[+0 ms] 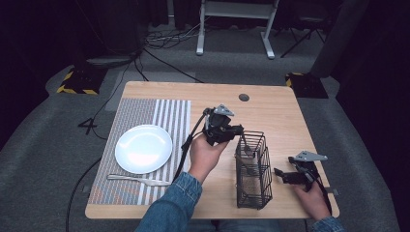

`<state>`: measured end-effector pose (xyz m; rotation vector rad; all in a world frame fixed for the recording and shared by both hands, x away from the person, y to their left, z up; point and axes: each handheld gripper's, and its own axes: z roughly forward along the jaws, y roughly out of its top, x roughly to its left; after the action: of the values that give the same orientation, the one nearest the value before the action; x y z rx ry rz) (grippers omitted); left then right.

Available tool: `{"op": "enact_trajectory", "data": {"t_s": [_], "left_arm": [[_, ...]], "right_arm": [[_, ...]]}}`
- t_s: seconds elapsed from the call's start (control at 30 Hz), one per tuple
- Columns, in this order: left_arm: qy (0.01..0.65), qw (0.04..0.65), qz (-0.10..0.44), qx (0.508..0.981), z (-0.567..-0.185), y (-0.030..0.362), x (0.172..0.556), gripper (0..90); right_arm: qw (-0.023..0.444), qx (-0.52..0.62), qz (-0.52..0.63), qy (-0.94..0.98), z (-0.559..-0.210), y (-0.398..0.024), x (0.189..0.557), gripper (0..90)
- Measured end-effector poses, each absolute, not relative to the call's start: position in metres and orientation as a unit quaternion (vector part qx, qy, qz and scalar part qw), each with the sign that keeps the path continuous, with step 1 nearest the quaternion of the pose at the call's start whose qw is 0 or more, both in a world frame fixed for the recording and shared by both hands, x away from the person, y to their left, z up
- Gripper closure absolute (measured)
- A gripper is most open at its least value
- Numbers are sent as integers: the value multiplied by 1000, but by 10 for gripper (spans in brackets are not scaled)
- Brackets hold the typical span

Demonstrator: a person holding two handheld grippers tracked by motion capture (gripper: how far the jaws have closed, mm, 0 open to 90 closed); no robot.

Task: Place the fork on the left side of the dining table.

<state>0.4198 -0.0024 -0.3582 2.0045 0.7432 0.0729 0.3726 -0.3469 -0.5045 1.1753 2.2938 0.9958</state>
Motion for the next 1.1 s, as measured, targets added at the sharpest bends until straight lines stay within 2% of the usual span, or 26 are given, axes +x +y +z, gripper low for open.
{"op": "enact_trajectory", "data": {"t_s": [1.1], "left_arm": [[251,495,63,830,-286,14,385,868]], "right_arm": [[190,421,353,814,-504,-346,372,157]]}}
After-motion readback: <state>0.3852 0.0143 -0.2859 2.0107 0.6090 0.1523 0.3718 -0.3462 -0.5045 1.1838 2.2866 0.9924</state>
